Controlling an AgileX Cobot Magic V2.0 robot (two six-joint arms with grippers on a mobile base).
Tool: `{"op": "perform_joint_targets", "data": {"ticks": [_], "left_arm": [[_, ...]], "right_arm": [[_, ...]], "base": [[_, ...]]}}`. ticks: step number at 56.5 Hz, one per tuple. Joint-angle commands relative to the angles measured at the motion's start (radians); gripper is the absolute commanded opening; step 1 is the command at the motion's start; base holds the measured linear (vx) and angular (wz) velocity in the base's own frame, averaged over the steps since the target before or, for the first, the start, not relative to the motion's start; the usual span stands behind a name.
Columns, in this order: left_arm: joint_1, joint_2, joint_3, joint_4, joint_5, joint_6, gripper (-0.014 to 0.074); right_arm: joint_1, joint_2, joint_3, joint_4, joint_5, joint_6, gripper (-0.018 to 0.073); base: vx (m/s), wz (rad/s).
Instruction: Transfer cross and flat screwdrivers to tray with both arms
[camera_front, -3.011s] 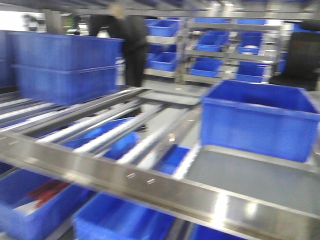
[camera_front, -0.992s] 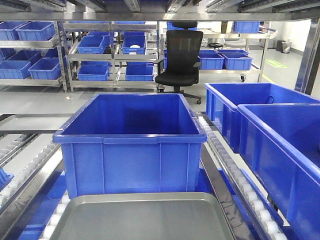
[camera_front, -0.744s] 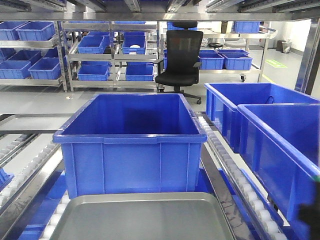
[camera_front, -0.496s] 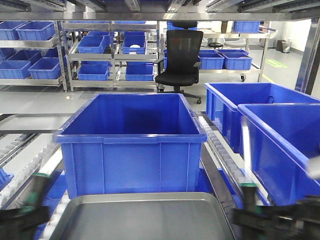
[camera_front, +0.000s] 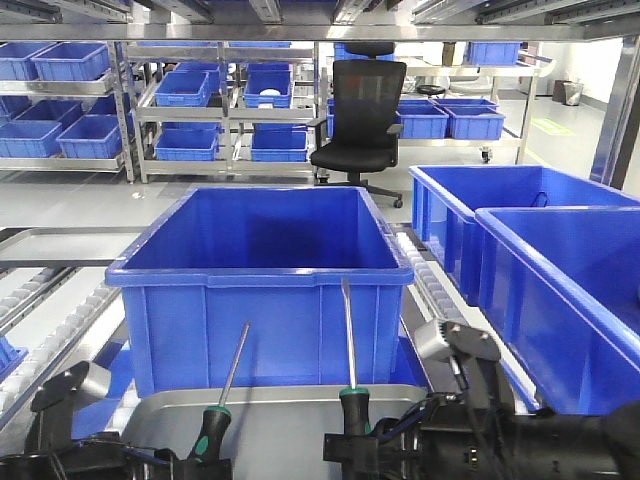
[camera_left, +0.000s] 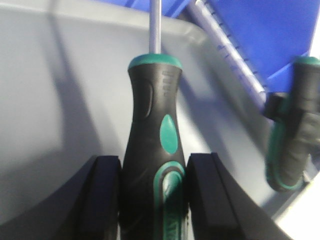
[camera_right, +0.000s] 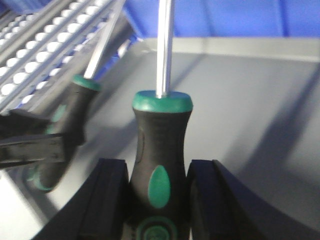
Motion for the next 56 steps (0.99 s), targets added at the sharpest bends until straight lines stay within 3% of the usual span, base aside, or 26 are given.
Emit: {"op": "perform_joint_targets", "data": {"ticks": [1, 9, 18, 28, 36, 45, 52, 56], "left_arm": [[-0.007, -0.027, -0.031, -0.051, -0.01, 0.007, 0.0013], [-0.007, -0.027, -0.031, -0.051, -0.01, 0.008, 0.0076], [-0.007, -0.027, -0.031, -0.051, -0.018, 0.014, 0.024], [-0.007, -0.027, -0.031, -0.051, -0.011, 0.014, 0.0452], [-0.007, -0.027, -0.031, -0.051, -0.016, 0.014, 0.0558], [-0.007, -0.029, -0.033, -0.051, -0.01, 0.014, 0.0575], [-0.006, -0.063, -0.033, -0.051, 0.004, 0.021, 0.0523], [-0.006, -0.103, -0.033, -0.049, 0.004, 0.062, 0.0426]], "right_arm": [[0.0, -0.012, -0.035, 0.05, 0.002, -0.001, -0.0005], [0.0, -0.001, -0.035, 0.064, -0.015, 0.001, 0.0008], [0.0, -0.001, -0.035, 0.063, -0.015, 0.0, 0.0099], [0.0, -0.001, -0.035, 0.06, -0.006, 0.0, 0.0331], [0.0, -0.001, -0.035, 0.06, 0.002, 0.0, 0.0527], [0.0, -0.001, -0.035, 0.06, 0.013, -0.003, 0.0639], [-0.004, -0.024, -0.035, 0.047, 0.042, -0.004, 0.0611], [-0.004, -0.059, -0.035, 0.013, 0.045, 0.002, 0.0542]], "base": [[0.0, 0.0], [0.0, 0.0], [0.0, 0.0], [0.0, 0.0], [0.0, 0.0], [0.0, 0.0], [0.0, 0.0], [0.0, 0.0]]}}
